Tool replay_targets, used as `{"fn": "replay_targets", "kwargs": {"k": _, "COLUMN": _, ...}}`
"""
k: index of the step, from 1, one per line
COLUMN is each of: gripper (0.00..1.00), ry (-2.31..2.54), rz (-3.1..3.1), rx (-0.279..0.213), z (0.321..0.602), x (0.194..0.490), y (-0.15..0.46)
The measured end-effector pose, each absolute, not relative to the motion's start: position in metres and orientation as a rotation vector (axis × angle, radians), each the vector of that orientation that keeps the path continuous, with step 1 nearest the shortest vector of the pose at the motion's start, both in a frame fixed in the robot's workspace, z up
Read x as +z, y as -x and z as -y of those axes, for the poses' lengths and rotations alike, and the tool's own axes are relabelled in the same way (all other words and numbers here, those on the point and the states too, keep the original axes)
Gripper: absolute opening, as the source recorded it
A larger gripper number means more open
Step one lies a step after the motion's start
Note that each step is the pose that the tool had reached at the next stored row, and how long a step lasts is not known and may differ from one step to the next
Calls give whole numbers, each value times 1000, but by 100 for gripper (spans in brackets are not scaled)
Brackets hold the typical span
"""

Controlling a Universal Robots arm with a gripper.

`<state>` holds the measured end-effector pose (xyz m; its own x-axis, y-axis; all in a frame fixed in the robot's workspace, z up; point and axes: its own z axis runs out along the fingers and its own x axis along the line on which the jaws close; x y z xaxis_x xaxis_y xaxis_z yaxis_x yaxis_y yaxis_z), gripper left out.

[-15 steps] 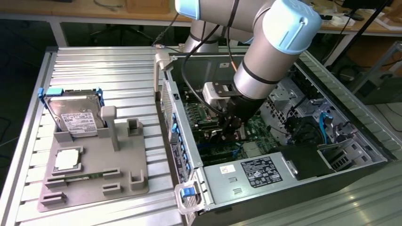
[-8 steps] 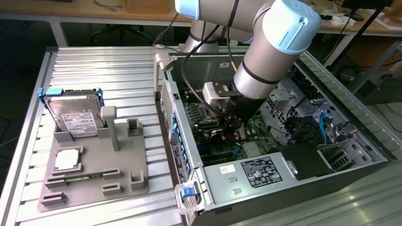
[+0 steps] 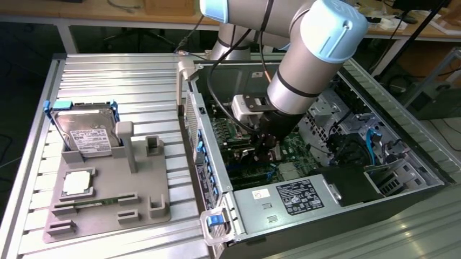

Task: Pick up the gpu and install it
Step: 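Insert the gpu into the slot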

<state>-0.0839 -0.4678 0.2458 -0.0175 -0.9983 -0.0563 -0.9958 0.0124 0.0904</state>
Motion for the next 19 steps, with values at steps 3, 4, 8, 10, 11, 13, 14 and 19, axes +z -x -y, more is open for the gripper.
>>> {"fn": "replay_targets", "kwargs": {"k": 3, "gripper": 27, "ry": -2185, "rz": 2218, "rx": -162, "z": 468, "x": 244, "y": 84}}
{"fn": "replay_targets", "kwargs": {"k": 4, "gripper": 27, "ry": -2185, "rz": 2218, "rx": -162, "z": 468, "x": 244, "y": 84}}
{"fn": "replay_targets", "kwargs": {"k": 8, "gripper": 27, "ry": -2185, "rz": 2218, "rx": -162, "z": 468, "x": 243, "y": 84}}
{"fn": "replay_targets", "kwargs": {"k": 10, "gripper": 27, "ry": -2185, "rz": 2218, "rx": -162, "z": 468, "x": 242, "y": 84}}
{"fn": "replay_targets", "kwargs": {"k": 11, "gripper": 27, "ry": -2185, "rz": 2218, "rx": -161, "z": 468, "x": 241, "y": 84}}
{"fn": "replay_targets", "kwargs": {"k": 13, "gripper": 27, "ry": -2185, "rz": 2218, "rx": -162, "z": 468, "x": 238, "y": 84}}
{"fn": "replay_targets", "kwargs": {"k": 14, "gripper": 27, "ry": -2185, "rz": 2218, "rx": -161, "z": 468, "x": 236, "y": 84}}
{"fn": "replay_targets", "kwargs": {"k": 19, "gripper": 27, "ry": -2185, "rz": 2218, "rx": -162, "z": 468, "x": 234, "y": 84}}
